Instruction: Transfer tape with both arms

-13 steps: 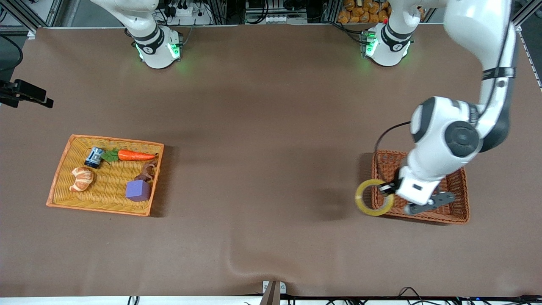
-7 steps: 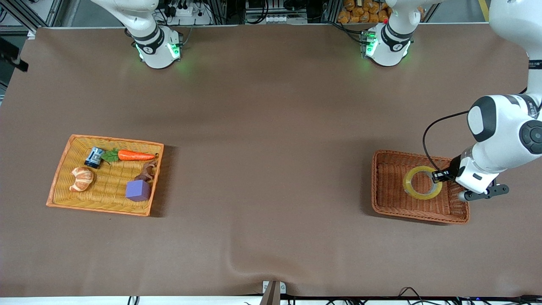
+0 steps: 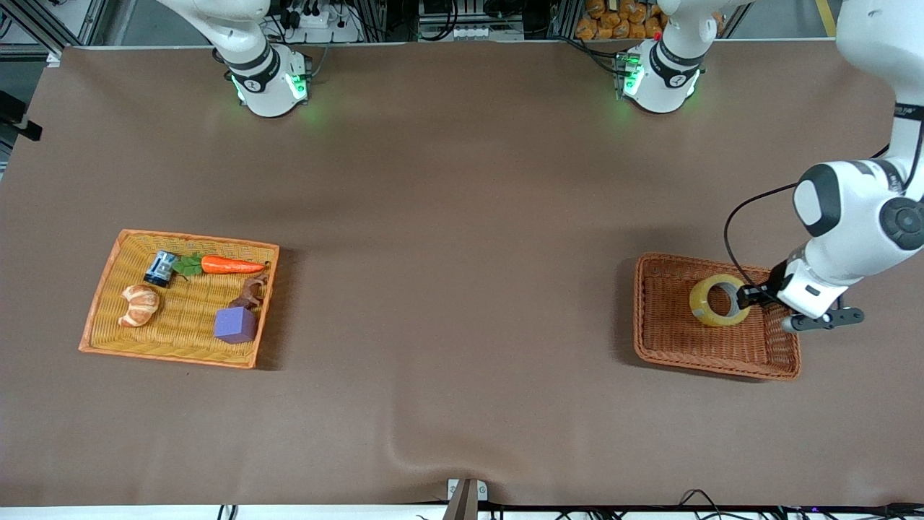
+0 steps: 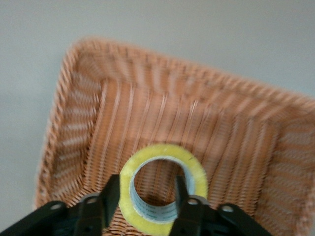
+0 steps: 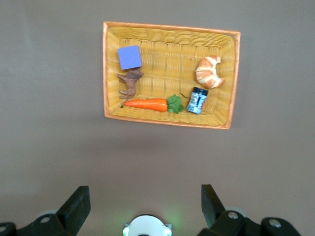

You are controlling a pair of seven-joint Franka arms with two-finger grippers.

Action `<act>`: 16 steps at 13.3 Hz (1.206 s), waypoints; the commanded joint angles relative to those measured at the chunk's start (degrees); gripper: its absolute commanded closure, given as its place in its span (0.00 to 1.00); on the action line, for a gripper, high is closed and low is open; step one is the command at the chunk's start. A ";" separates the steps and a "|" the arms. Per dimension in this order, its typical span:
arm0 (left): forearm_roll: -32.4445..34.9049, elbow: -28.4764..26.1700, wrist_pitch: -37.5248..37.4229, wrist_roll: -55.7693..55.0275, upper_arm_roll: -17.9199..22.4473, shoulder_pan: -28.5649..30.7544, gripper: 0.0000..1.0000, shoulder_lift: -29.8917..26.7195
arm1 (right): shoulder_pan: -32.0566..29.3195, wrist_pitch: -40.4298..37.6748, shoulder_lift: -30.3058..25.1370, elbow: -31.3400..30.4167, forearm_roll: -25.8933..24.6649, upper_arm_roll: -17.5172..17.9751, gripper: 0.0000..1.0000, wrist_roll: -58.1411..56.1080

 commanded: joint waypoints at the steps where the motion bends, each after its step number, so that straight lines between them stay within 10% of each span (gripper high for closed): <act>1: 0.58 8.86 -12.43 0.49 -1.40 0.31 0.00 -4.96 | 5.19 -1.67 -1.31 0.14 -0.01 1.22 0.00 8.86; 5: -0.03 27.45 -38.31 0.49 -2.19 -0.48 0.00 -4.96 | 8.10 -1.50 -0.69 0.40 -0.45 -1.40 0.00 8.88; 16: -2.23 19.30 -45.91 0.93 -2.63 -0.21 0.00 -20.24 | 5.29 -1.05 -0.52 -0.48 -0.54 1.58 0.00 15.03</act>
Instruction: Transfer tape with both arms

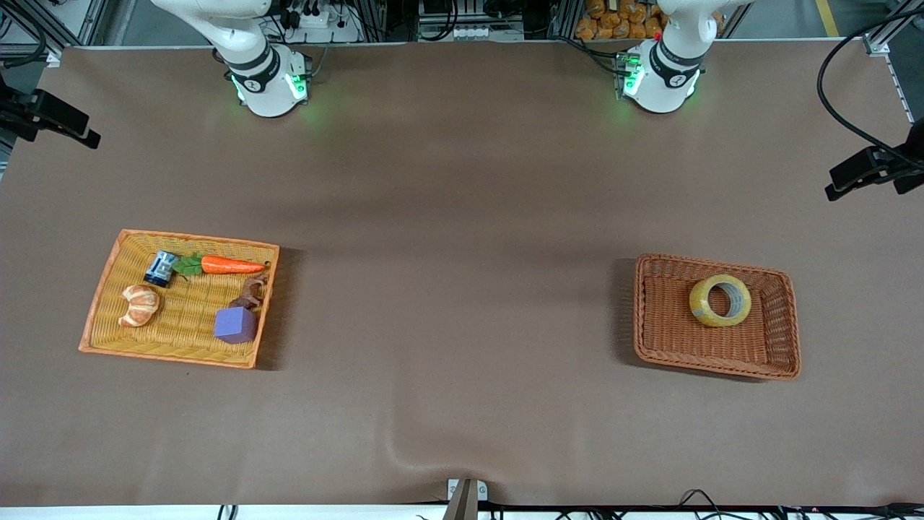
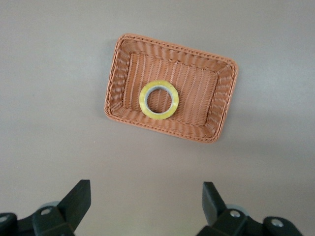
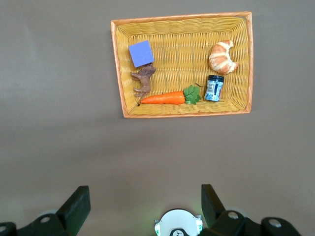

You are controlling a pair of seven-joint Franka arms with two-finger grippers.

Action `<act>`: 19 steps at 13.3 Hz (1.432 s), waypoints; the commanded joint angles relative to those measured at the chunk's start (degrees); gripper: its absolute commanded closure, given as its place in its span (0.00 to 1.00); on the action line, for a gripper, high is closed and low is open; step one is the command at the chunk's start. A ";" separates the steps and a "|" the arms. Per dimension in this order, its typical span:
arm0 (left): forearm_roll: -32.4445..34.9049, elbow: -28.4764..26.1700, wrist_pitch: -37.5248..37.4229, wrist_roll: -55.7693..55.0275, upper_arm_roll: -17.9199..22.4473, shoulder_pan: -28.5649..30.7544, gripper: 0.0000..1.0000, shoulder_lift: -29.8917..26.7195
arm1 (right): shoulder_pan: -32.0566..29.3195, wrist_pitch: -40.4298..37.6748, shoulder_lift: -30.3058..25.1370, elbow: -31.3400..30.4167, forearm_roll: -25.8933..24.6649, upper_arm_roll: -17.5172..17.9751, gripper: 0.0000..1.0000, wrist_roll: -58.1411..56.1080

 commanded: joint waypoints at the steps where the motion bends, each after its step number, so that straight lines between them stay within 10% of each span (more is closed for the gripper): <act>1: -1.25 -6.79 4.00 0.93 0.03 -0.19 0.00 -4.62 | -1.20 0.02 -0.66 -0.42 -0.44 1.05 0.00 0.88; 5: -0.63 -7.79 4.20 1.01 7.75 -9.50 0.00 -4.99 | -1.47 0.11 -0.66 -0.42 -0.53 0.96 0.00 0.88; 19: -0.28 -0.41 0.15 0.93 7.77 -9.51 0.00 -1.91 | -1.29 0.11 0.05 -1.04 -0.53 1.05 0.00 0.97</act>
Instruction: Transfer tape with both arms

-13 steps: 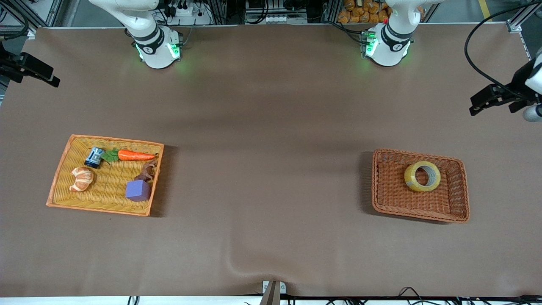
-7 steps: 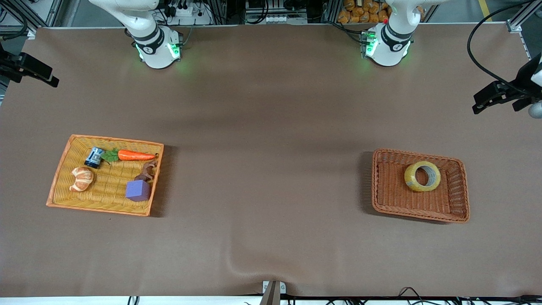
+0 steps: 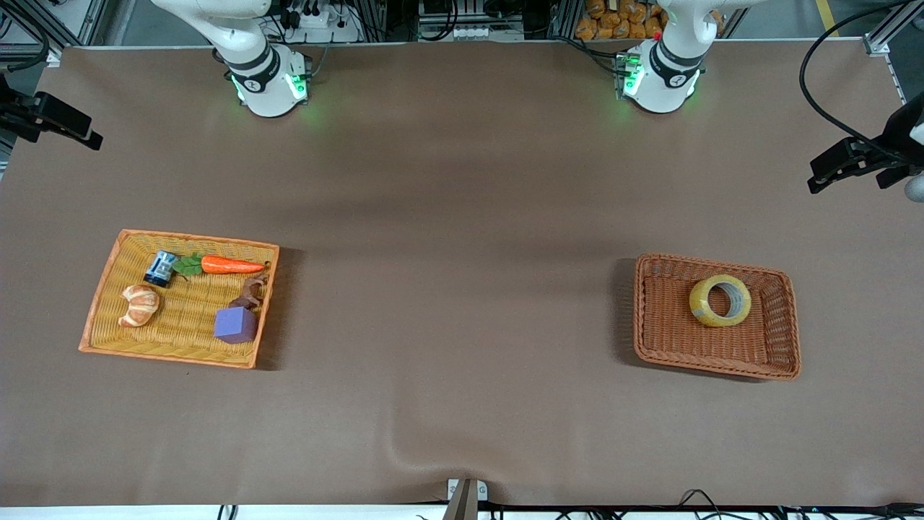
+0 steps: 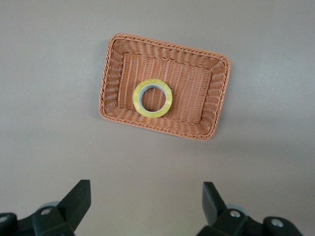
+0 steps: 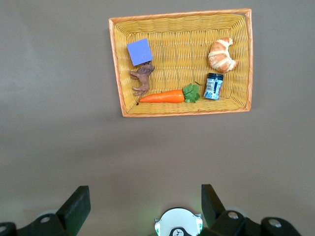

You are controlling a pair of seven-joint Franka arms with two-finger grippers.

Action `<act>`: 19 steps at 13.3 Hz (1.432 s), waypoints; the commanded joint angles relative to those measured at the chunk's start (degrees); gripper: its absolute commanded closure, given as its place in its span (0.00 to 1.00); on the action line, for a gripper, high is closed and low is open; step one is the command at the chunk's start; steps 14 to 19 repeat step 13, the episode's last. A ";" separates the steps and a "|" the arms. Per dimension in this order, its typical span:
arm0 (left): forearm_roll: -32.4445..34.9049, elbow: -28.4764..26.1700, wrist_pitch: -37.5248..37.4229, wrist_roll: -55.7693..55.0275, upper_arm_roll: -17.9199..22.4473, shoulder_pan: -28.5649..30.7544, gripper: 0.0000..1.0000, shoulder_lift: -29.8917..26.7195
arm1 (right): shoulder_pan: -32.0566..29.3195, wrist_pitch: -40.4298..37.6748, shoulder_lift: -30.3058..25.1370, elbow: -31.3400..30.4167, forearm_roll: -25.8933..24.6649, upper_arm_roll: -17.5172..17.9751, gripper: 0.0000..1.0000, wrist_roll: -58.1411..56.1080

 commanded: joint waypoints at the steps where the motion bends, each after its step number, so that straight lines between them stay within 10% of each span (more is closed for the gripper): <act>1: -0.18 2.55 -1.36 1.00 0.24 -0.42 0.00 0.64 | -0.97 -0.07 -0.07 -0.49 -0.43 0.93 0.00 0.83; 19: -0.09 2.56 -1.36 2.85 0.07 -0.60 0.00 0.82 | -1.50 -0.25 -0.33 -0.85 -0.43 0.92 0.00 0.57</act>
